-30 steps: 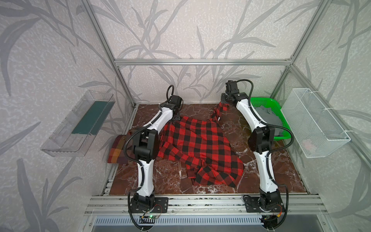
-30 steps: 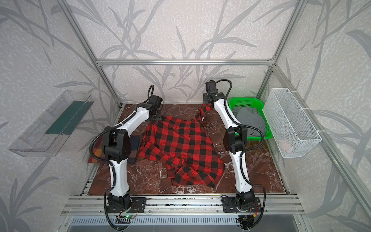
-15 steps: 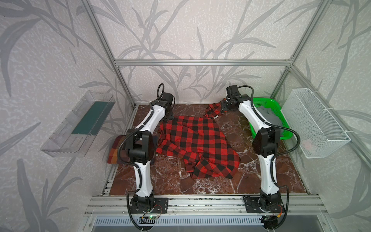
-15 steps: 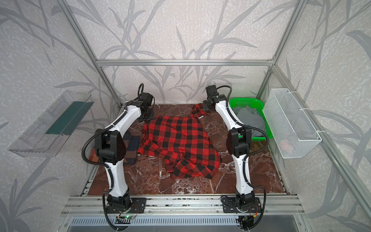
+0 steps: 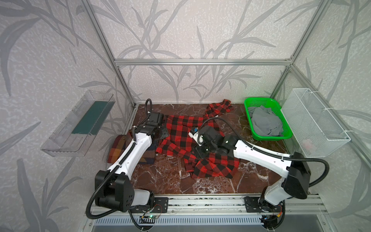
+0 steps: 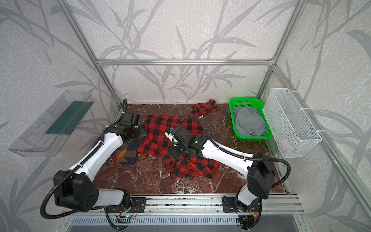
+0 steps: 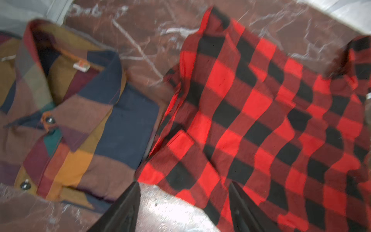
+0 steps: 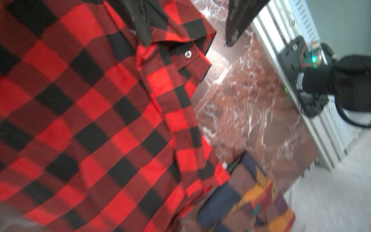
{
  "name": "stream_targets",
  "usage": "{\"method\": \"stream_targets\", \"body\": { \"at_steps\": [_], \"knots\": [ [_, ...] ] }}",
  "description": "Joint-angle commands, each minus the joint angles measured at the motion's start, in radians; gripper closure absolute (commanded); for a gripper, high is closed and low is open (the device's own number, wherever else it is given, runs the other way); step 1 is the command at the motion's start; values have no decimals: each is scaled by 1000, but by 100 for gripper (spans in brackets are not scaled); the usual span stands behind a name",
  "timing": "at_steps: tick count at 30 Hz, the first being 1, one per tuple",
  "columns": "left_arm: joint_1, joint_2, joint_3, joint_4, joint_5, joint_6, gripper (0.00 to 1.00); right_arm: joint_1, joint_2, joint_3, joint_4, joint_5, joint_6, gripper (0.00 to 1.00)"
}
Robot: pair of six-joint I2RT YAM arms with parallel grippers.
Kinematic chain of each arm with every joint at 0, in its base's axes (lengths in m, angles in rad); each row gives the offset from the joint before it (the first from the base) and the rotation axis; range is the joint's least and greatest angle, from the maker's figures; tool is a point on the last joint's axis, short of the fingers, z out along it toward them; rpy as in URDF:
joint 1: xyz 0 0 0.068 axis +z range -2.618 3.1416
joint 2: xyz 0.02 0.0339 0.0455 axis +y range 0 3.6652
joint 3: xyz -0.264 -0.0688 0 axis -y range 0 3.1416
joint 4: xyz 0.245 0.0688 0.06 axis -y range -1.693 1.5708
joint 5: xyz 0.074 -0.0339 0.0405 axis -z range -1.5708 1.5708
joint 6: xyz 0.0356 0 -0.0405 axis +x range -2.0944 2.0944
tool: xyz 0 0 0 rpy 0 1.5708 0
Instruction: Fold and stack the long sleeve shirts
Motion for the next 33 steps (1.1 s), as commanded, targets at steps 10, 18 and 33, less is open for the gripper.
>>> {"method": "stream_targets", "body": {
  "at_steps": [10, 18, 33],
  "knots": [
    [29, -119, -94, 44, -31, 43, 29, 170, 342, 123, -15, 221, -40, 43],
    [32, -134, -100, 51, -25, 44, 29, 169, 445, 150, -22, 277, -9, 62],
    [37, -120, -99, 55, 5, 39, 29, 172, 8, 30, -132, 147, -83, 100]
  ]
}}
